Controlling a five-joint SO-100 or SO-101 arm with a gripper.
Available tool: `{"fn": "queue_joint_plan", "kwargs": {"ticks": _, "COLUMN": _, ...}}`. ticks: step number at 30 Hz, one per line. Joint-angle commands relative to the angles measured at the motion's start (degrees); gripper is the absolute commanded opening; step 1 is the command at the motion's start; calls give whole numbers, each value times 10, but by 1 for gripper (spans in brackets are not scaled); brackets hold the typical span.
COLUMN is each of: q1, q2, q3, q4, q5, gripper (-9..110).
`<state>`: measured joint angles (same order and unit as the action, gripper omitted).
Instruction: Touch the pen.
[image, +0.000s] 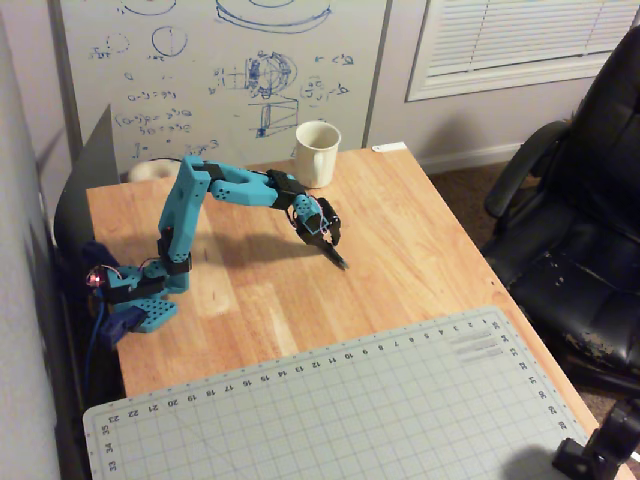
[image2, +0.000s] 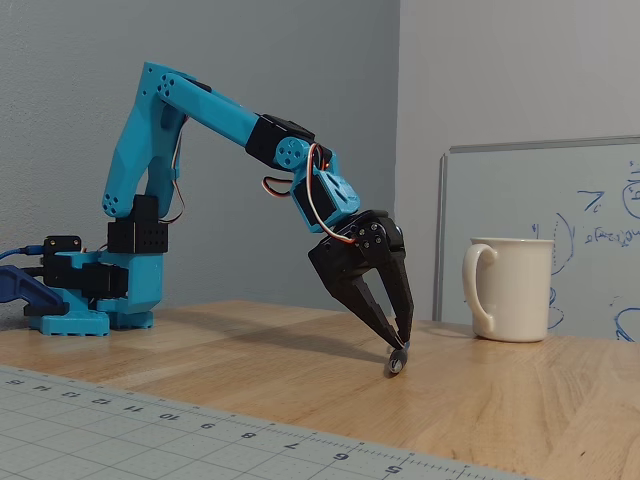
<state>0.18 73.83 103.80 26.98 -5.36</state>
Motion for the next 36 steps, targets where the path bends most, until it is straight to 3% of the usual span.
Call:
{"fn": "queue_joint_plan", "kwargs": {"ticks": 1, "q1": 5, "q2": 1182, "q3": 761, "q4": 401, "q5": 4, "gripper": 1}}
{"fn": "queue_joint_plan", "kwargs": {"ticks": 36, "q1": 2, "q2": 1182, "q3": 761, "q4": 400, "q5": 4, "gripper": 1}}
